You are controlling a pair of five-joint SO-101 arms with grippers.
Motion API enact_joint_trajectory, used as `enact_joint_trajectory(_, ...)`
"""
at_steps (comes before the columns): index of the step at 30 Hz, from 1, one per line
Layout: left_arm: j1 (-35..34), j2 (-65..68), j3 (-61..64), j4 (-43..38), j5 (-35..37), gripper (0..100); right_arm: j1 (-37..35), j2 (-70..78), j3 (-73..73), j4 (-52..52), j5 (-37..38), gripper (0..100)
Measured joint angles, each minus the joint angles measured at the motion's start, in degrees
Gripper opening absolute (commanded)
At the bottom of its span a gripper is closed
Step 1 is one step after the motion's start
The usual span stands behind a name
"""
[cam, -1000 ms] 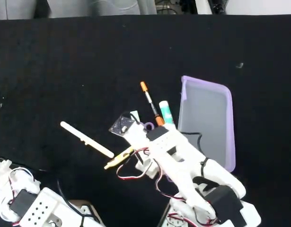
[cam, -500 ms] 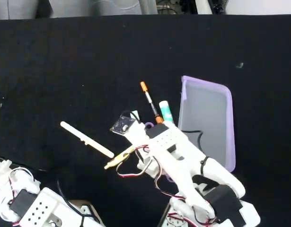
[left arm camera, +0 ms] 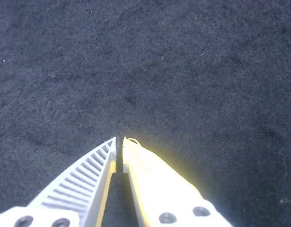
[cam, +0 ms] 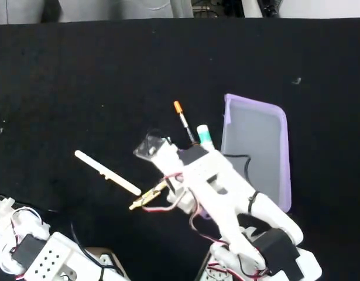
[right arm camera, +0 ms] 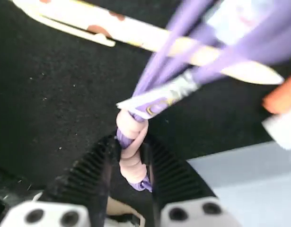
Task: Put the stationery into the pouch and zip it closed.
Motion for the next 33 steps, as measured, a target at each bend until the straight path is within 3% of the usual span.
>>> enact_joint_trajectory(5, 0.00, 0.00, 0.00, 0.00, 0.00, 3, 4.22, 0.00, -16.53, 13.80, 0.00, 1.1)
enact_joint_trajectory(10, 0.00, 0.00, 0.00, 0.00, 0.00, 3, 8.35, 0.00, -30.68, 20.13, 0.00, 1.1)
enact_joint_trajectory(15, 0.00, 0.00, 0.00, 0.00, 0.00, 3, 8.35, 0.00, -33.14, 20.13, 0.00, 1.1)
enact_joint_trajectory(20, 0.00, 0.00, 0.00, 0.00, 0.00, 3, 8.35, 0.00, -31.47, 13.63, -0.09, 1.1)
enact_joint_trajectory(25, 5.98, 0.00, 0.00, -0.18, 0.00, 3, 8.35, -2.11, -24.79, 4.31, -0.09, 1.1)
enact_joint_trajectory(33, 25.05, 0.00, 0.00, -3.60, 0.00, 3, 8.35, -21.36, -13.01, -0.88, -0.09, 1.1)
